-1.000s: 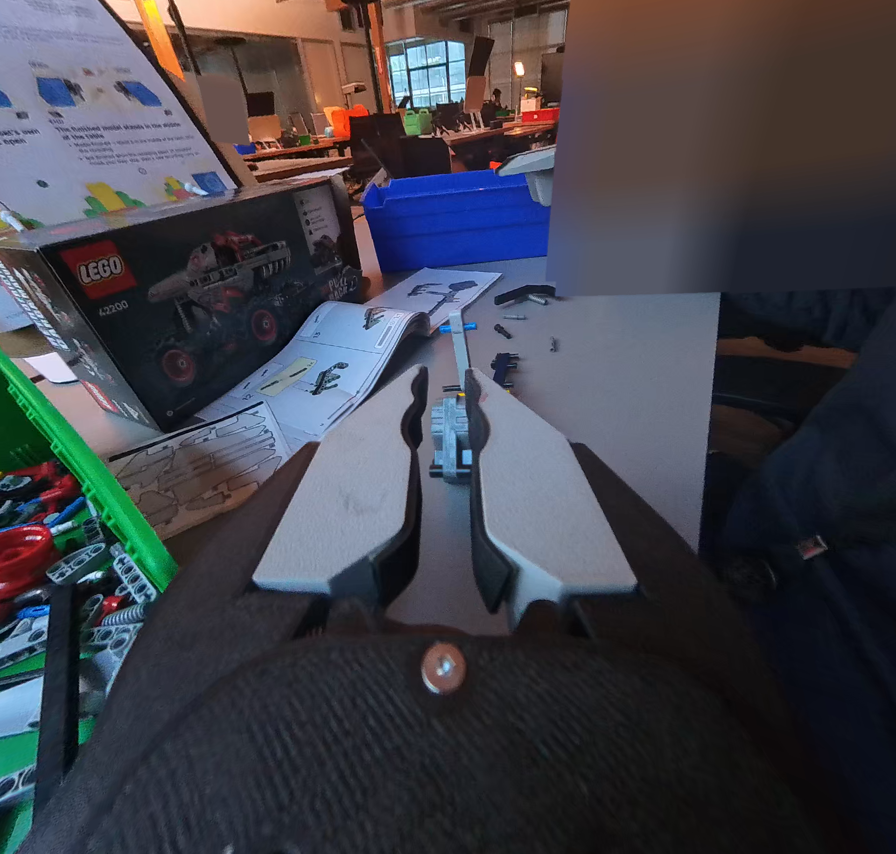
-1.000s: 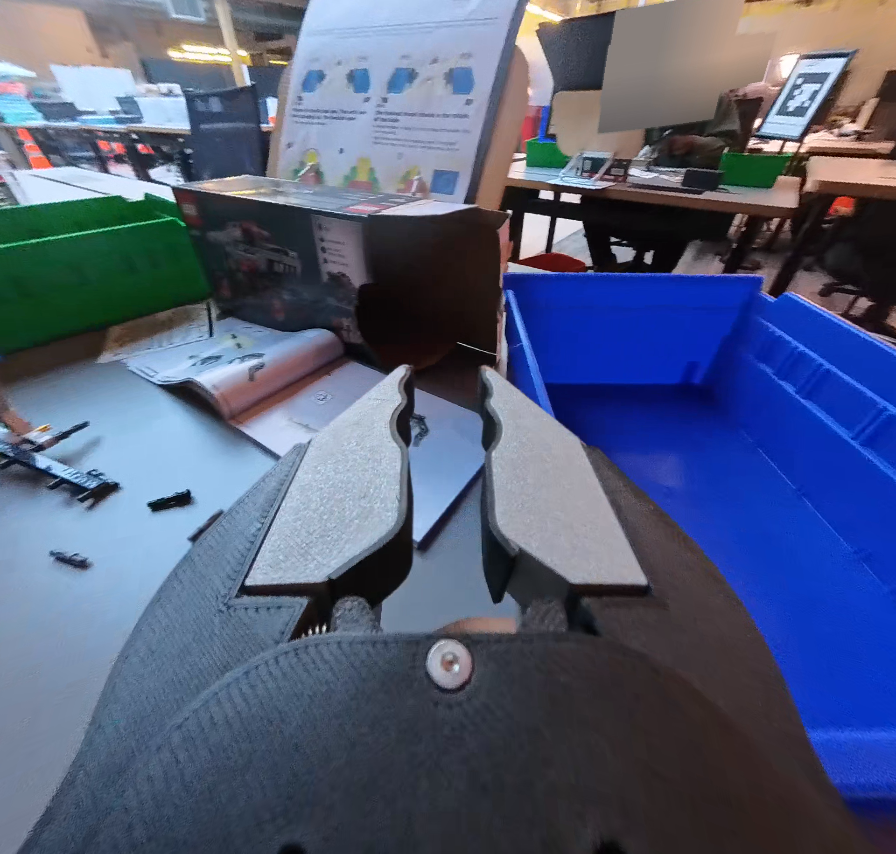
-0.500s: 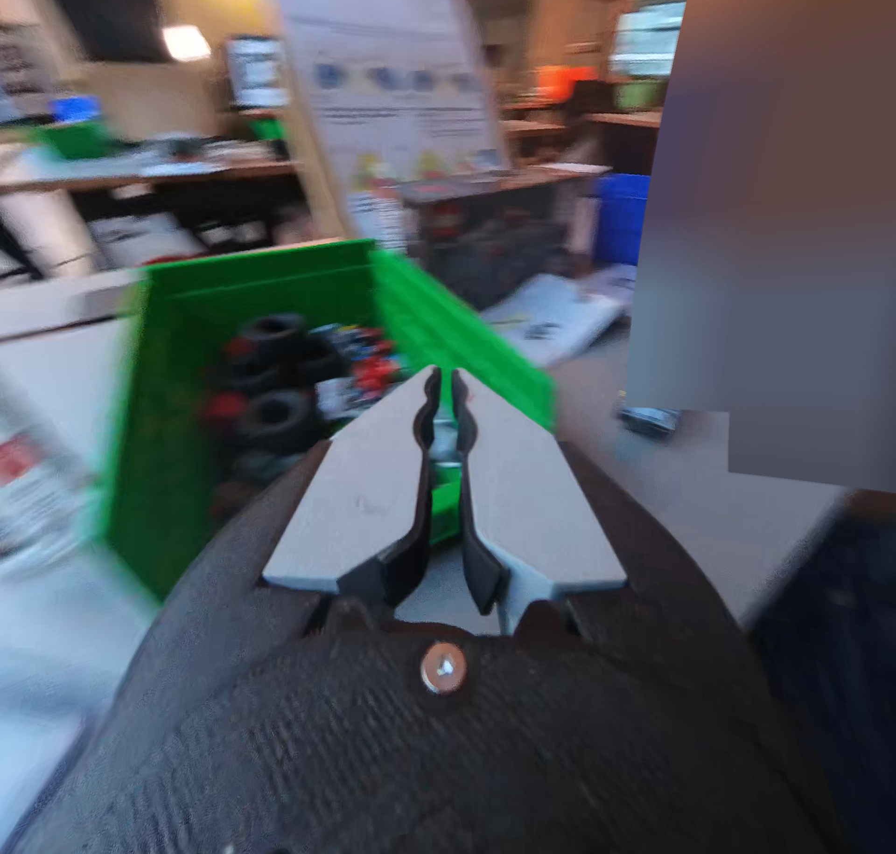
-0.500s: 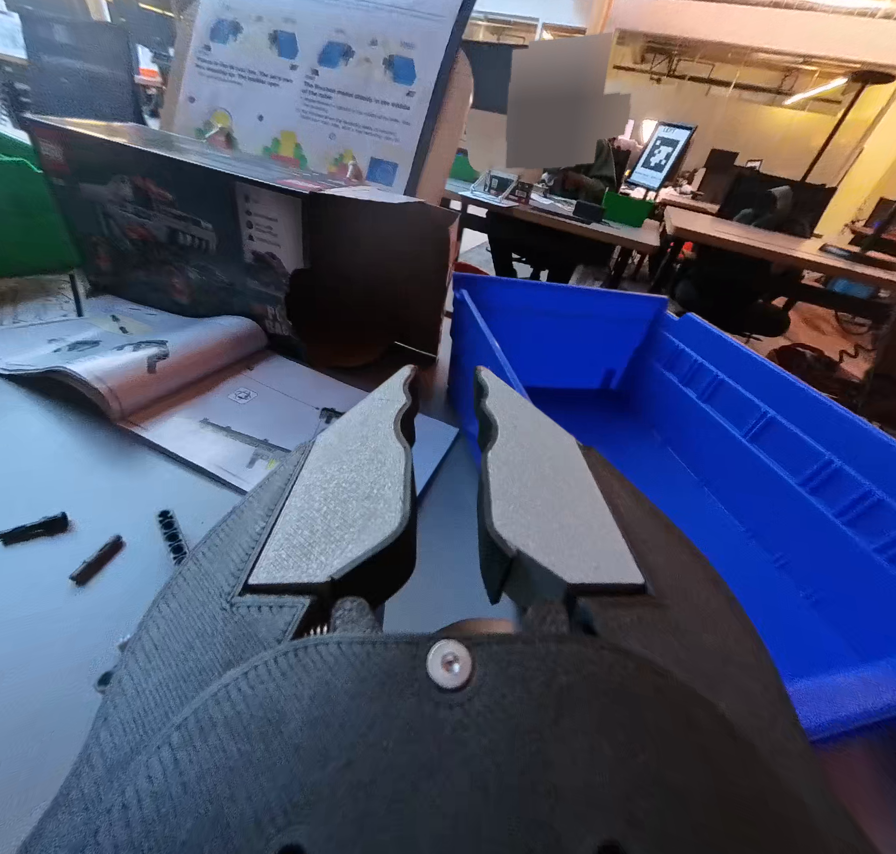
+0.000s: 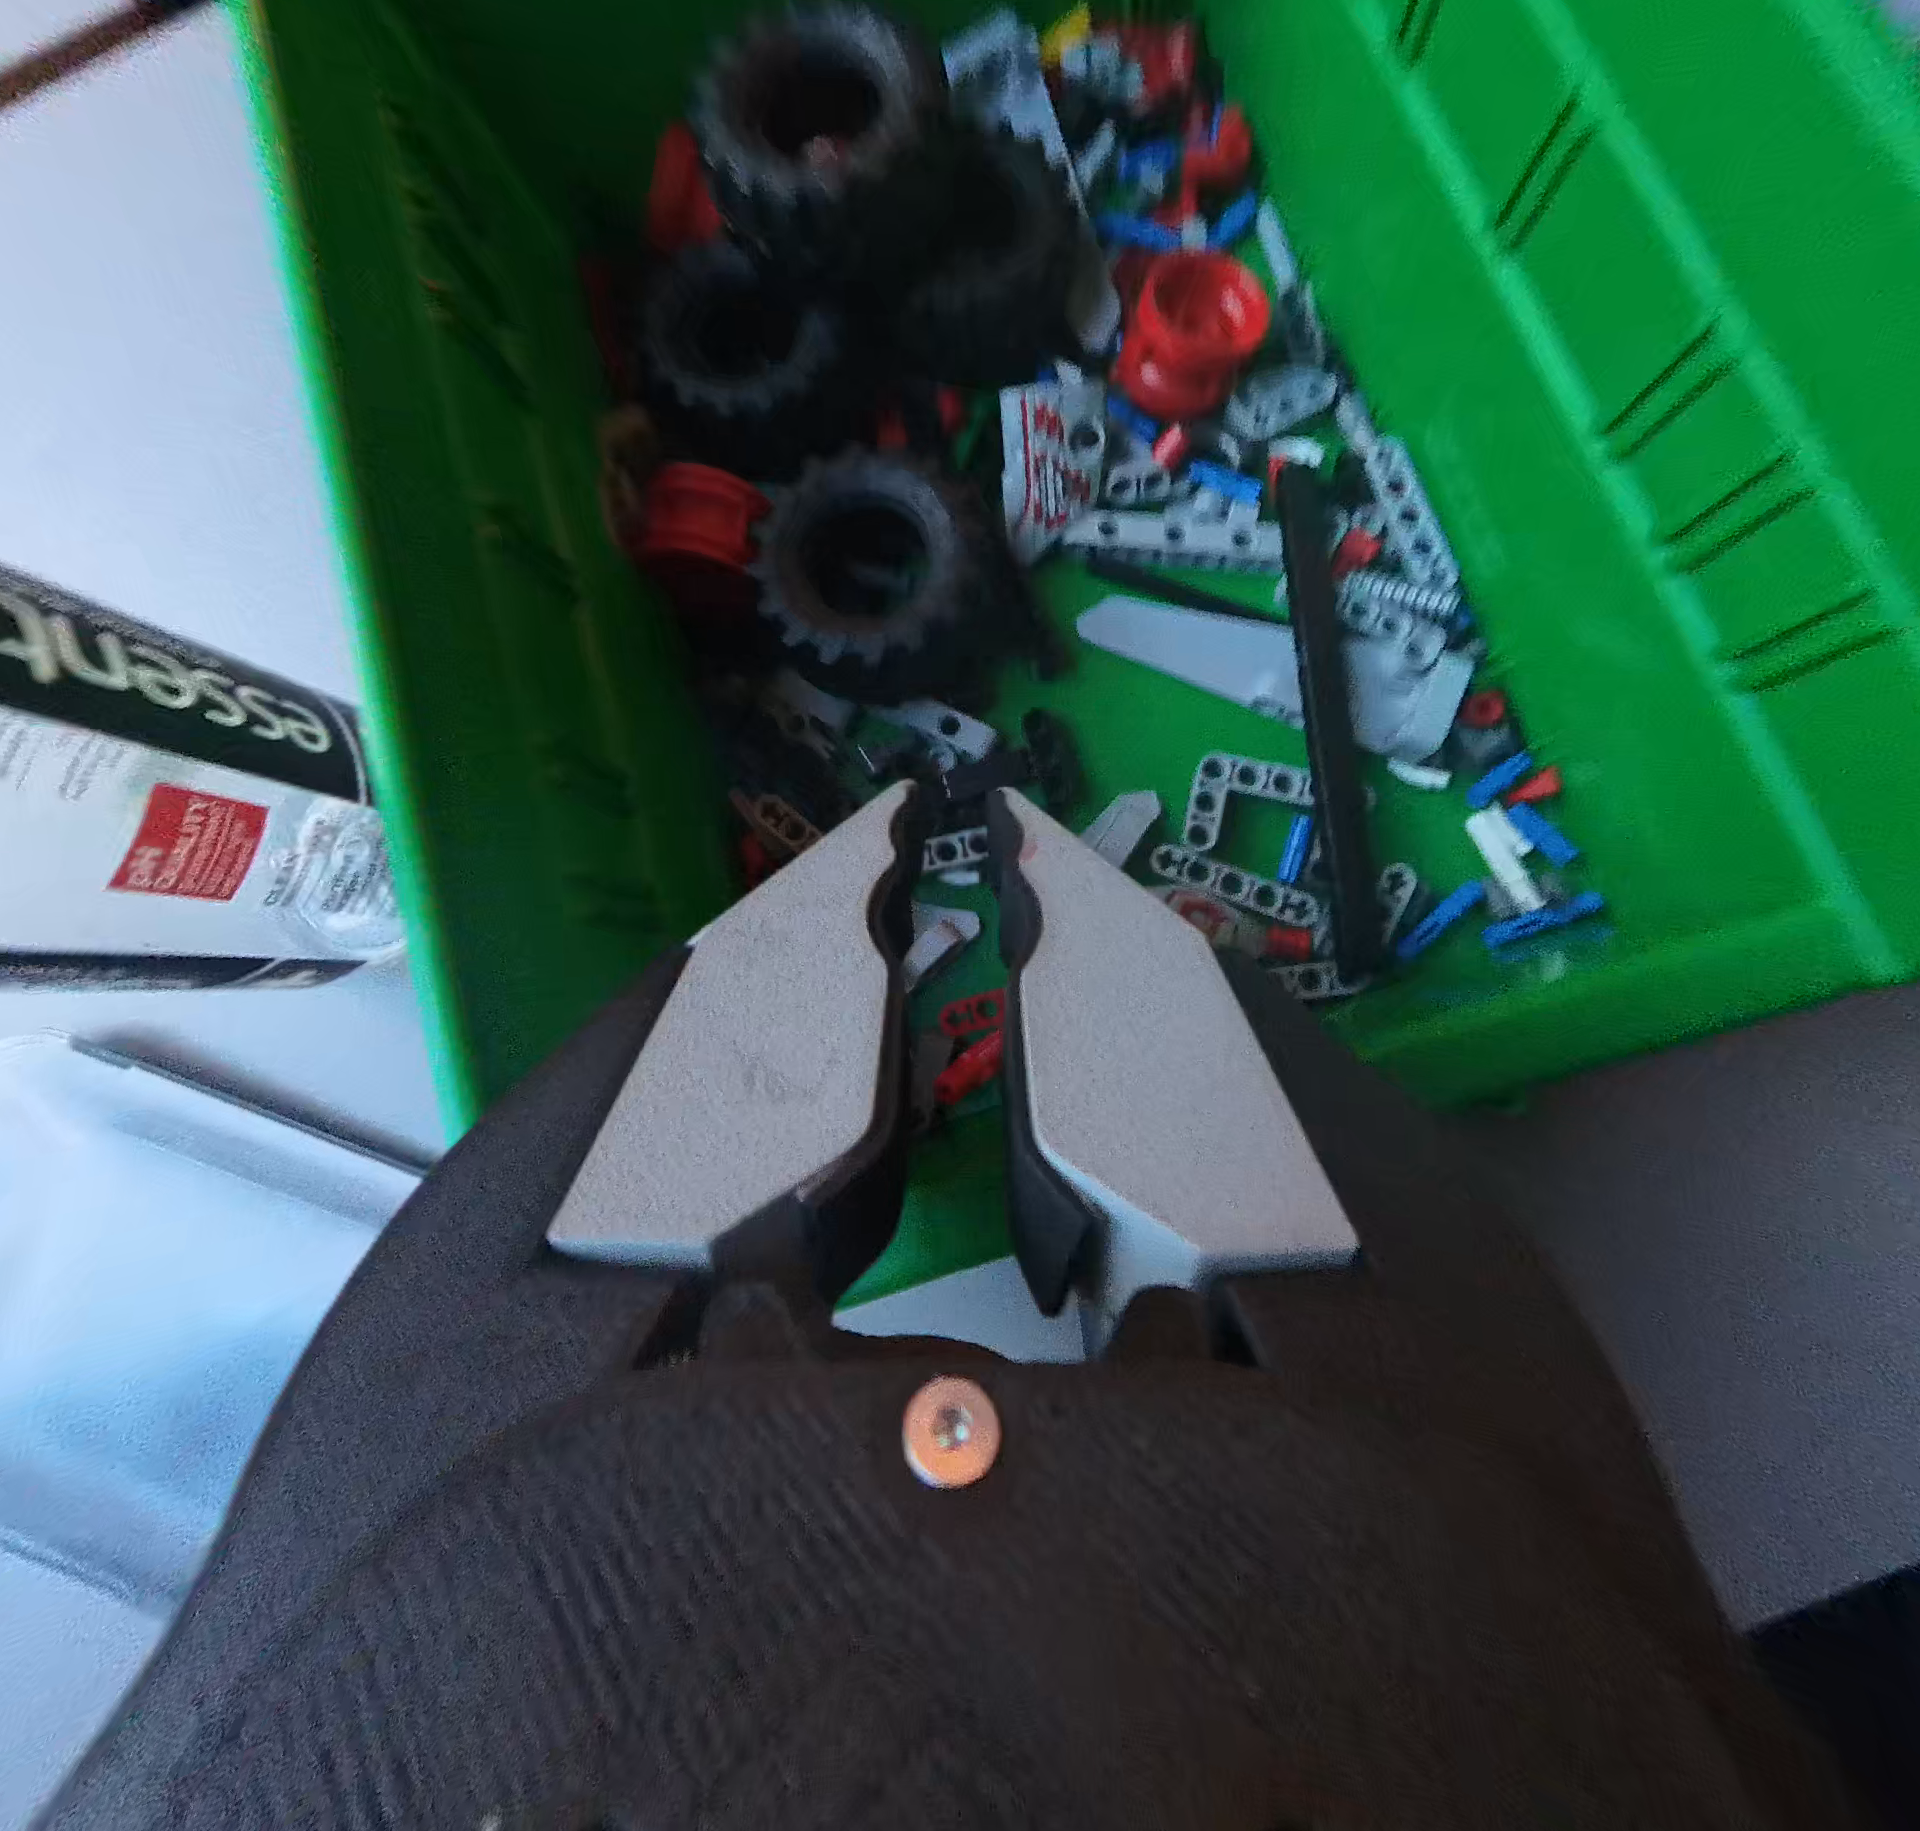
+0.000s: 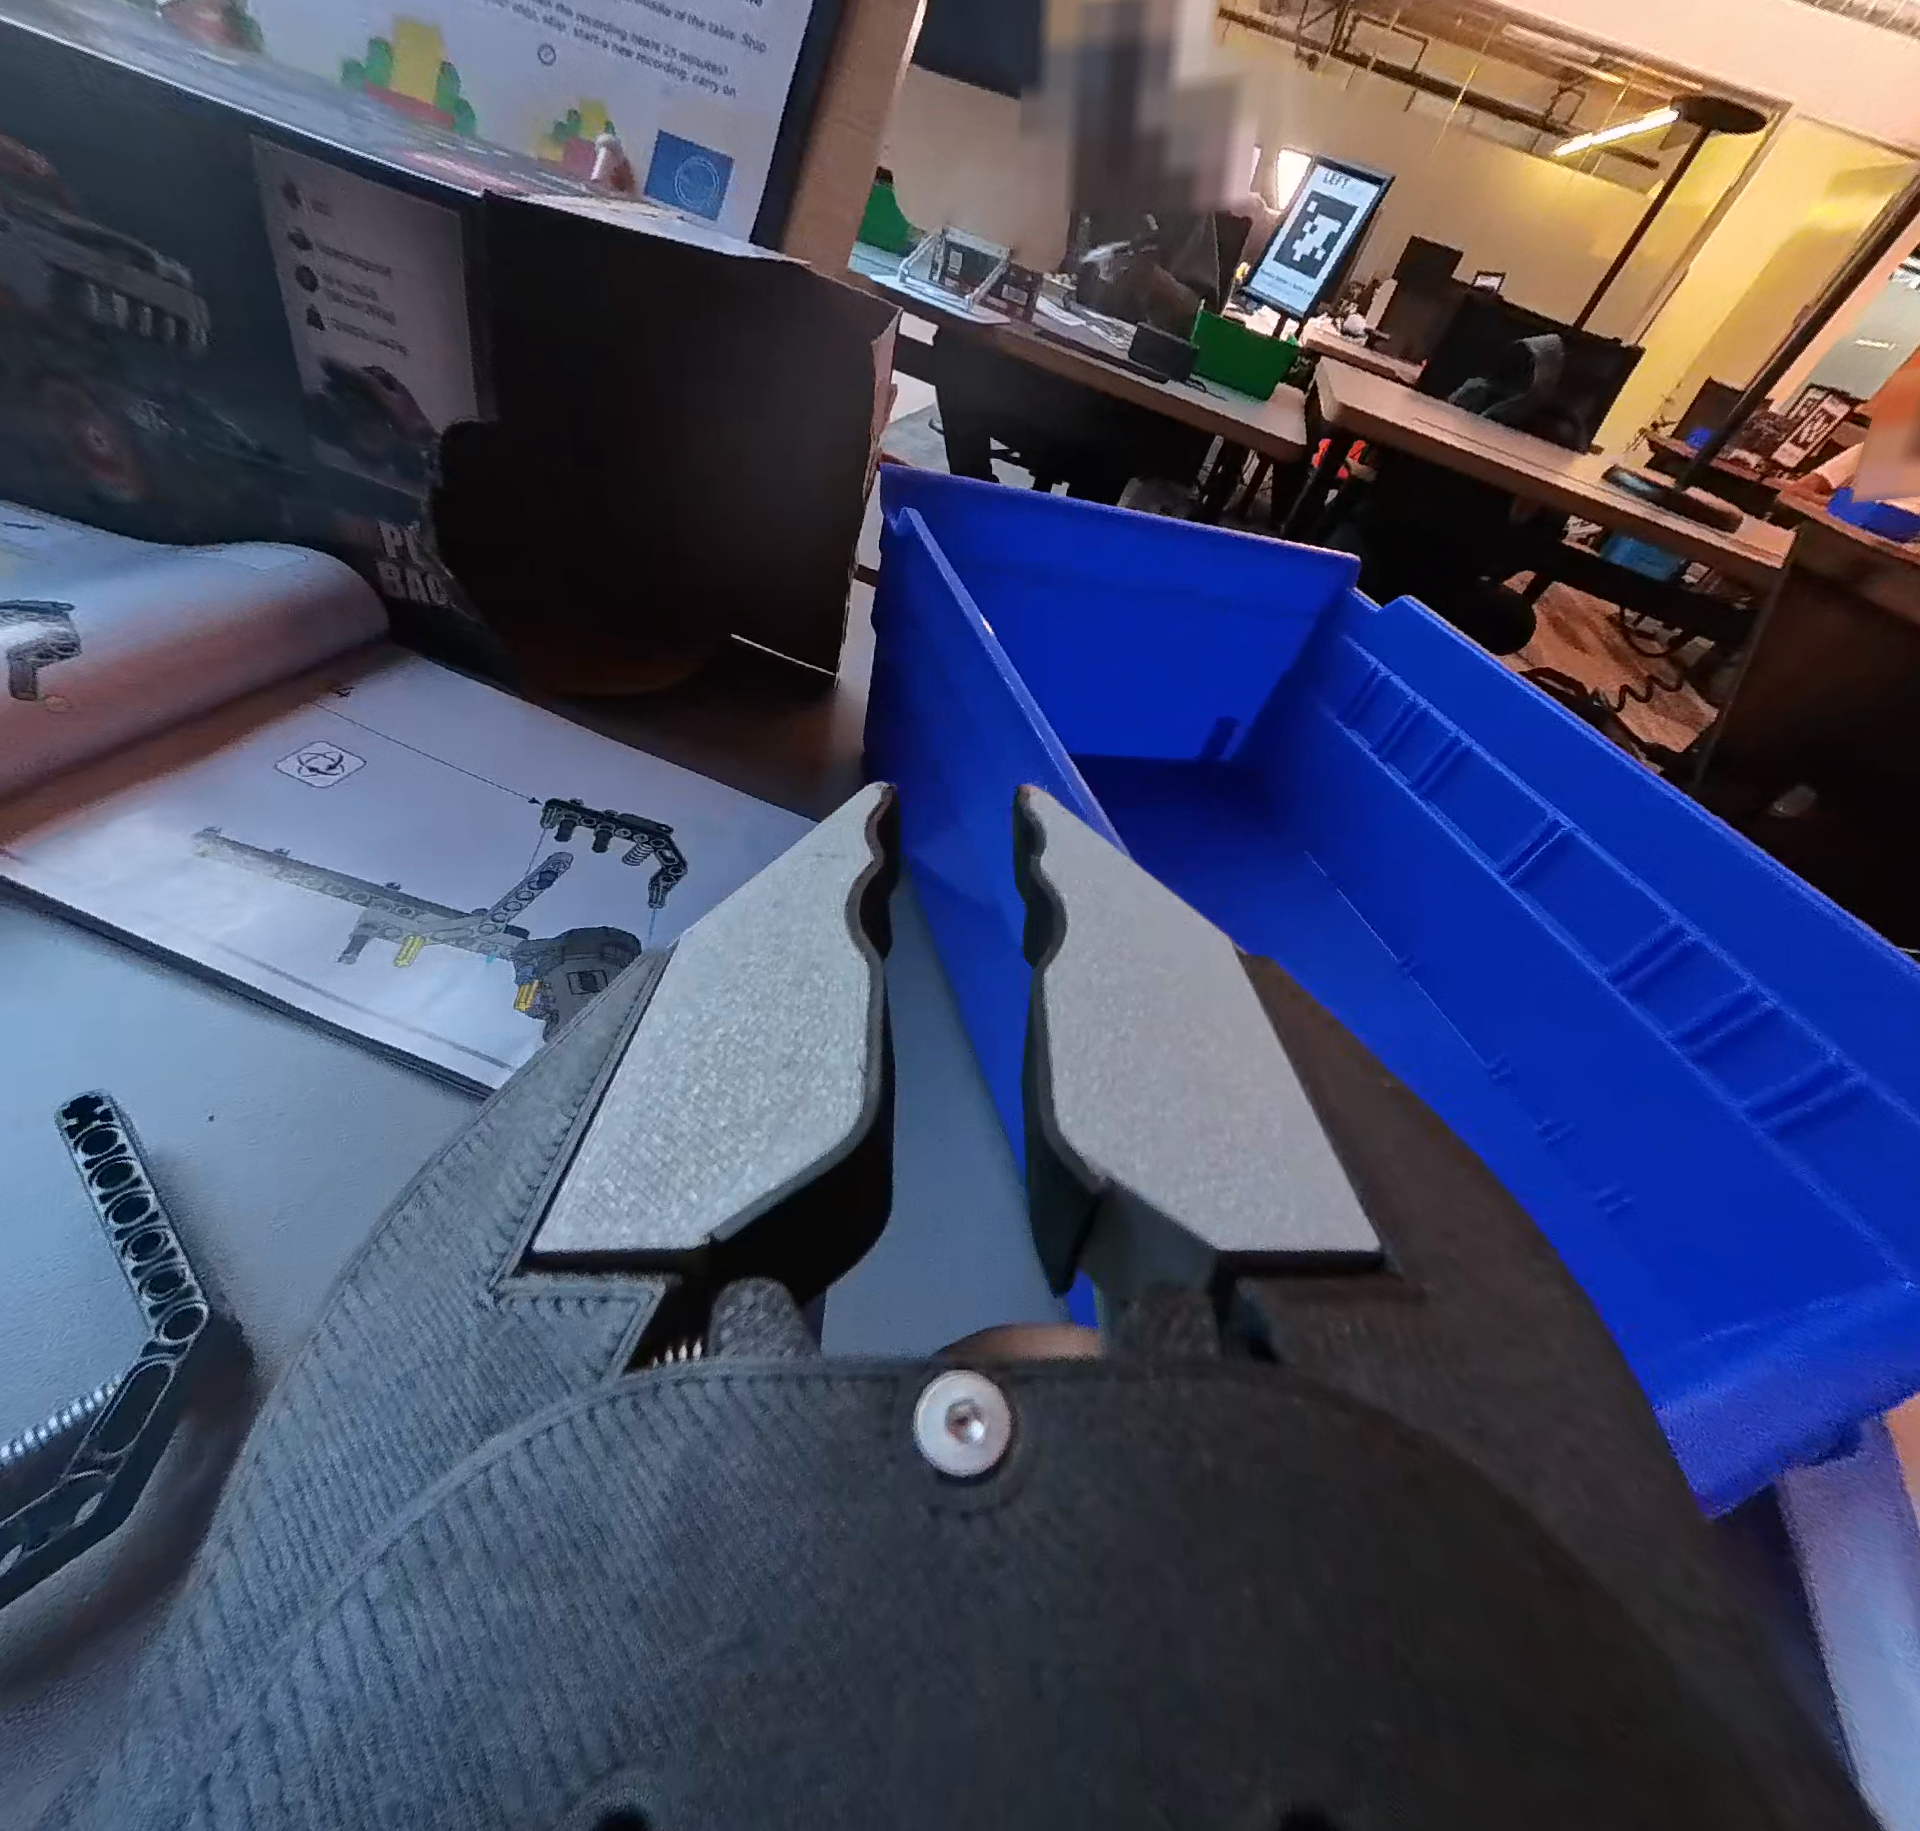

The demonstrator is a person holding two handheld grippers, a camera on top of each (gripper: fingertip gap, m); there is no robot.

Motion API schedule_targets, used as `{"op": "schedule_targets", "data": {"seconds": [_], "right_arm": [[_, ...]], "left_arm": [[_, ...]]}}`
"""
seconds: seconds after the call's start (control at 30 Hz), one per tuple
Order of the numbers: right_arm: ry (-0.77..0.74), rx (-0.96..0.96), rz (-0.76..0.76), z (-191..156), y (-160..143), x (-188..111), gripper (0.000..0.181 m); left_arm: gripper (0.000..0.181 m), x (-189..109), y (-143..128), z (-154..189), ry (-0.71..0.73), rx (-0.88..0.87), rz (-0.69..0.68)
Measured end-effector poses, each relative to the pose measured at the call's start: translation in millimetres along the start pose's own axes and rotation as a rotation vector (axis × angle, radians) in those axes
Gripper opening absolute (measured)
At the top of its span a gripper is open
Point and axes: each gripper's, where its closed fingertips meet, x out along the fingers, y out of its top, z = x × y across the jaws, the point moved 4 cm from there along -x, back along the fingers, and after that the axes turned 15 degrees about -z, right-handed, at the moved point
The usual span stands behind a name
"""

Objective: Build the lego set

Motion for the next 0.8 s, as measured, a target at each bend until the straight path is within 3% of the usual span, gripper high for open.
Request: {"op": "schedule_targets", "data": {"seconds": [0.03,0.23,0.37,0.67,0.8], "right_arm": [[0.006,-0.002,0.001,-1.0,0.4,0.0,0.019],[0.050,-0.013,0.039,-7.0,7.2,-6.7,0.016],[0.045,-0.041,0.082,-6.5,14.3,-17.4,0.016],[0.064,-0.070,0.179,-11.7,28.8,-42.4,0.014],[0.076,-0.071,0.197,-13.4,31.9,-47.8,0.013]], "left_arm": [[0.009,5.2,-0.7,0.9,0.015,0.038,-0.055],[0.012,19.3,3.6,8.7,-0.082,0.182,-0.298],[0.020,32.3,-2.4,4.2,-0.111,0.176,-0.460],[0.028,33.8,0.8,10.8,-0.097,0.214,-0.472],[0.027,32.8,3.5,5.3,0.043,0.343,-0.452]]}}
